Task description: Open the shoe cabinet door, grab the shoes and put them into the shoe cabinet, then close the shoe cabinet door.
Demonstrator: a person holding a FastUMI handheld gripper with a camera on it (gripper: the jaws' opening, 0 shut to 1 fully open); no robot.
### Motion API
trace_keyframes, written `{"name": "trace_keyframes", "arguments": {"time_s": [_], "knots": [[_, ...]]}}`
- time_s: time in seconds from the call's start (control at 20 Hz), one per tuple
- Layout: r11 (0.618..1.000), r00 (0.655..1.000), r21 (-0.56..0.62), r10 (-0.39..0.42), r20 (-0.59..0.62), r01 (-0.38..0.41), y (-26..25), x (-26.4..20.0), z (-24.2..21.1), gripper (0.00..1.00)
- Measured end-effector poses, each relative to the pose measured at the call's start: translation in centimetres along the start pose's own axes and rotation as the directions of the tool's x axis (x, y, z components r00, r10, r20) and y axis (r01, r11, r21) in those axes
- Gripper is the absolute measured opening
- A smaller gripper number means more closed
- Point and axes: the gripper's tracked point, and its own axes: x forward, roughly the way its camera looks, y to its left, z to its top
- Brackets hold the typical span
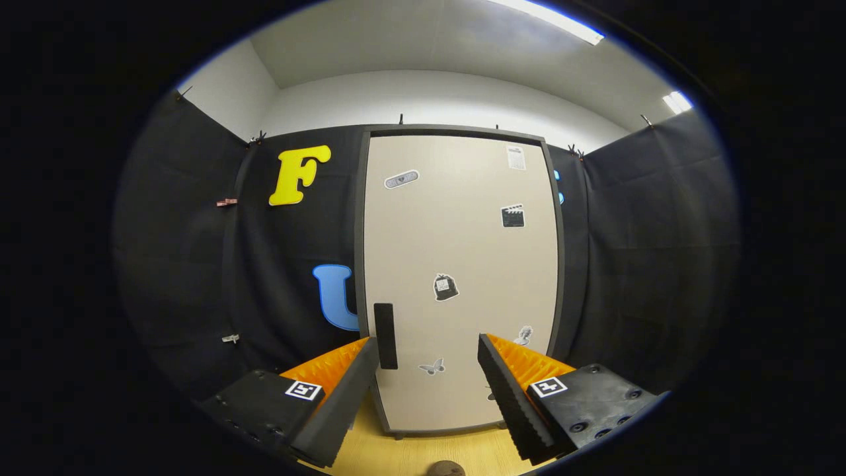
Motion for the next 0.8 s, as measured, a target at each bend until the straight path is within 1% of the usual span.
{"name": "trace_keyframes", "arguments": {"time_s": [0.2,0.4,0.6,0.8], "knots": [[1.000,1.000,0.014,0.021,-0.007,-0.020,1.8,1.2,-0.7,0.98],[0.999,0.998,0.012,0.050,-0.038,-0.050,4.4,3.3,-2.2,0.98],[0.999,0.997,0.021,0.047,-0.063,-0.046,5.7,6.2,-3.8,0.98],[0.999,0.998,0.022,0.033,-0.056,-0.032,6.2,9.4,-4.7,0.98]]}}
